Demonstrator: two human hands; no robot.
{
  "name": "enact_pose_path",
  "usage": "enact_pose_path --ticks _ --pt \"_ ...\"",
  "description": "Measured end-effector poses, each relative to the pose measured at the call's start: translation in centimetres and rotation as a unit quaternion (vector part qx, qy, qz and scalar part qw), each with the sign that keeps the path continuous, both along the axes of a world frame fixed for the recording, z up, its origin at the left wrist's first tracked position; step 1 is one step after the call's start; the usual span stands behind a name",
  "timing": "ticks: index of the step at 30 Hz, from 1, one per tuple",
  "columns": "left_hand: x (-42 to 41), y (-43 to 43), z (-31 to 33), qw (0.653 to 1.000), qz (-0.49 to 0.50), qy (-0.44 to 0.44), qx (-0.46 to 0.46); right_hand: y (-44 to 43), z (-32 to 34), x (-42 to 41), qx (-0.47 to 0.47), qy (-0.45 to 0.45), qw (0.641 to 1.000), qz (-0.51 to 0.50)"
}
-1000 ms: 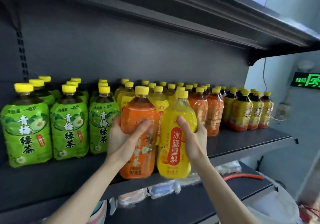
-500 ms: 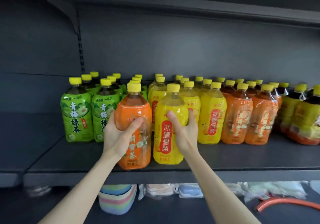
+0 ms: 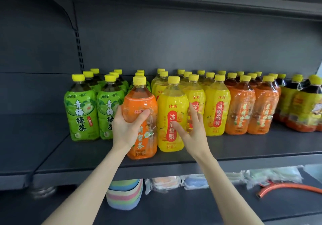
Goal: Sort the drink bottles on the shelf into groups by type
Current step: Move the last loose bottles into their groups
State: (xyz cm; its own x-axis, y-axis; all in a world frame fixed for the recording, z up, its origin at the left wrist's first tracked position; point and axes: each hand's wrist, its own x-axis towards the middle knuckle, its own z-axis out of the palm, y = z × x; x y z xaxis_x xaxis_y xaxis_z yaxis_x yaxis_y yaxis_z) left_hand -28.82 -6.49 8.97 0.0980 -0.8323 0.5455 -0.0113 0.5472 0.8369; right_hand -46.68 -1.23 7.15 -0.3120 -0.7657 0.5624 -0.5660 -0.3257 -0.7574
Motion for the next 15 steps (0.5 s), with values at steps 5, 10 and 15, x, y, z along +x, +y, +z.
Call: enact_pose_path --ticks 5,10,15 --pt "-0.2 0.0 0.1 1.000 0.000 0.004 0.002 -2.3 0.8 0.9 0.022 0.049 0.996 -0.077" --pt "-0.1 -0.2 0.0 1.000 0.008 -0.001 0.003 -4.0 1.3 0.8 0.050 0.080 0.985 -0.145" --pt "-0.3 -0.4 -0.1 1.000 0.014 -0.001 0.003 -4.8 1.6 0.6 0.045 0.128 0.973 -0.185"
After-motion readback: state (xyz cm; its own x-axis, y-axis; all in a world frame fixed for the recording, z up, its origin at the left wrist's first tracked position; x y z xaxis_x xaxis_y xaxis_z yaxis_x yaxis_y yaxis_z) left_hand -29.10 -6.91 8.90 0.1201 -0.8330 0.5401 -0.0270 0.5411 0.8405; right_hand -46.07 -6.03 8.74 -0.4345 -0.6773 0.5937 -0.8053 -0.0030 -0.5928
